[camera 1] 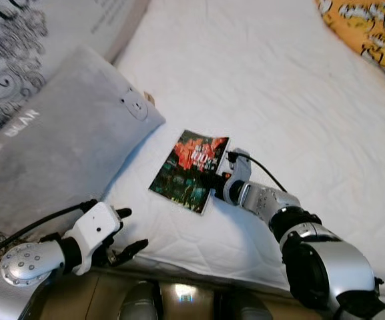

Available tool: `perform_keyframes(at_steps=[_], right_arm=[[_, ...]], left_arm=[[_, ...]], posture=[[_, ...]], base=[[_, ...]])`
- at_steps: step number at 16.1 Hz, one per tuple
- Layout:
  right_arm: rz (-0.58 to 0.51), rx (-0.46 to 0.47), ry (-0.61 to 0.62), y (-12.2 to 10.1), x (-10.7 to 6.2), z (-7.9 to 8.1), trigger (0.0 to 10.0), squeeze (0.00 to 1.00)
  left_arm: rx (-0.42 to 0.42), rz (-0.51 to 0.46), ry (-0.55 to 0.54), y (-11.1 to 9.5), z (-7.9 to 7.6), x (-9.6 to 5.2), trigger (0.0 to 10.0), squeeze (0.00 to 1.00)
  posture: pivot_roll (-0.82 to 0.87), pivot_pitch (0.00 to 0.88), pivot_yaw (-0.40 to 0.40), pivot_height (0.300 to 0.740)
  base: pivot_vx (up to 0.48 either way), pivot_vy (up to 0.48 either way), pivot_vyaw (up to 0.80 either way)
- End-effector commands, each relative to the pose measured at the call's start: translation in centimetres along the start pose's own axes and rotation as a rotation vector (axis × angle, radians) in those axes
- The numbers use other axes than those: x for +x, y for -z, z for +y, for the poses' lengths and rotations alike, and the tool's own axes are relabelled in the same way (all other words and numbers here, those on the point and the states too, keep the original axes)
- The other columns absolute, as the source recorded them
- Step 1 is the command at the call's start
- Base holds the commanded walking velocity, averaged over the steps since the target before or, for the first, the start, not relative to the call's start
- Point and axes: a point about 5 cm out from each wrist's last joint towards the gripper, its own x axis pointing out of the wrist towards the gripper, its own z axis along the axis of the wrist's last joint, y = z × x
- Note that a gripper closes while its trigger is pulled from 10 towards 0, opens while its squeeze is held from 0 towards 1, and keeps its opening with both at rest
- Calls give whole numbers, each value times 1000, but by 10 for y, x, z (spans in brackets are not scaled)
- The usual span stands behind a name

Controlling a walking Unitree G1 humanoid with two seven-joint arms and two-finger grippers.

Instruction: Clean up the room

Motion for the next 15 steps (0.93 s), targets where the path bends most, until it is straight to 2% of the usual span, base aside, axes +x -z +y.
perform_keyframes(at_steps=[1, 2, 5, 11, 15], right_arm=[[15, -8, 58, 5, -2, -9, 10000, 1000], [-3, -11, 61, 0, -2, -9, 10000, 1000], [-21, -96, 60, -10, -4, -9, 10000, 1000], [-24, -369, 115, -31, -13, -20, 10000, 1000], [-60, -422, 102, -46, -23, -29, 10000, 1000]], left_arm=[[-2, 5, 3, -1, -2, -1, 10000, 0], [-5, 6, -4, -2, -2, -1, 10000, 0], [-11, 0, -21, -2, -3, 2, 10000, 0], [-15, -9, -62, -1, -2, 10, 10000, 0], [-37, -39, -96, 0, -1, 22, 10000, 0]], posture=[[140, 327, -24, 740], [138, 317, -28, 740], [137, 293, -37, 740], [126, 223, -42, 740], [107, 162, -32, 740]], base=[[0, 0, 0], [0, 0, 0], [0, 0, 0], [0, 0, 0], [0, 0, 0]])
